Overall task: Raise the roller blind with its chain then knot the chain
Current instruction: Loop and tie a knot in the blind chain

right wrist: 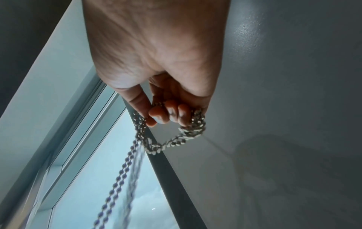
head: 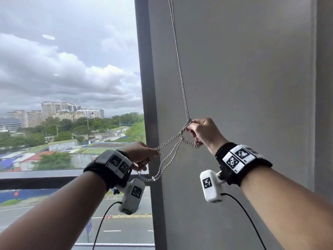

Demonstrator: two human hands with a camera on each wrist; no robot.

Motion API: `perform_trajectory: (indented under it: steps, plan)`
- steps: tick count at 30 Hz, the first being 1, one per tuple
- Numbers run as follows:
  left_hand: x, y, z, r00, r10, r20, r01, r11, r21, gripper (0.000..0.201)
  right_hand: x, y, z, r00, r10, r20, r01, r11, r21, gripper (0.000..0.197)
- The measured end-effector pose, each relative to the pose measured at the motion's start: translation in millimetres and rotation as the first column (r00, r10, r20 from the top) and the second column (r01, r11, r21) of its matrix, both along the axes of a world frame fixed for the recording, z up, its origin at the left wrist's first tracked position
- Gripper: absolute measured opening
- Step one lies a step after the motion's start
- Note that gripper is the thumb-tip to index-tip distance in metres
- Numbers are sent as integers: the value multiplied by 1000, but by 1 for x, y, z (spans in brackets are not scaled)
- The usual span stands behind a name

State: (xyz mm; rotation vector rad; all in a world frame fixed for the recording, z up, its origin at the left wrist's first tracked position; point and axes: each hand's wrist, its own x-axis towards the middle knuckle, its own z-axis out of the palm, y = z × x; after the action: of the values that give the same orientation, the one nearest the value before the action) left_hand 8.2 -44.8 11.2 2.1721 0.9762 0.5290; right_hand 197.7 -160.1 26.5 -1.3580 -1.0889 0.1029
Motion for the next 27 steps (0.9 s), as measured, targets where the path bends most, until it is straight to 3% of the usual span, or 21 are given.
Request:
perform_trajectory:
  steps: [3, 6, 9, 12, 14, 16, 19, 27]
  plan:
    - [-1, 6, -11, 987, -50, 155, 71, 988, -136, 30, 3, 1, -2, 996, 69, -63, -68, 998, 14, 21]
    - [7, 1, -21, 908, -152, 390, 267, 928, -259, 17, -2, 4, -4, 984, 138, -109, -136, 990, 28, 24]
    - [22, -12, -27, 828, -206, 521, 406, 862, -304, 6, -11, 9, -7, 973, 185, -140, -181, 983, 41, 24]
    - [36, -26, -21, 726, -151, 670, 474, 816, -330, 6, -20, 14, -9, 956, 240, -167, -233, 971, 61, 25]
    - [45, -30, -13, 654, -92, 751, 472, 825, -310, 10, -25, 16, -12, 945, 268, -186, -259, 963, 74, 22]
    - [49, -27, -8, 626, -70, 777, 403, 882, -245, 14, -29, 17, -15, 929, 295, -225, -279, 955, 102, 15]
    - [53, -21, -15, 660, -85, 747, 301, 940, -160, 19, -31, 19, -16, 876, 349, -332, -296, 934, 201, 10]
    - [59, -20, -59, 655, -7, 756, 324, 906, -273, 21, -28, 30, -25, 934, 254, -249, -227, 965, 132, 17]
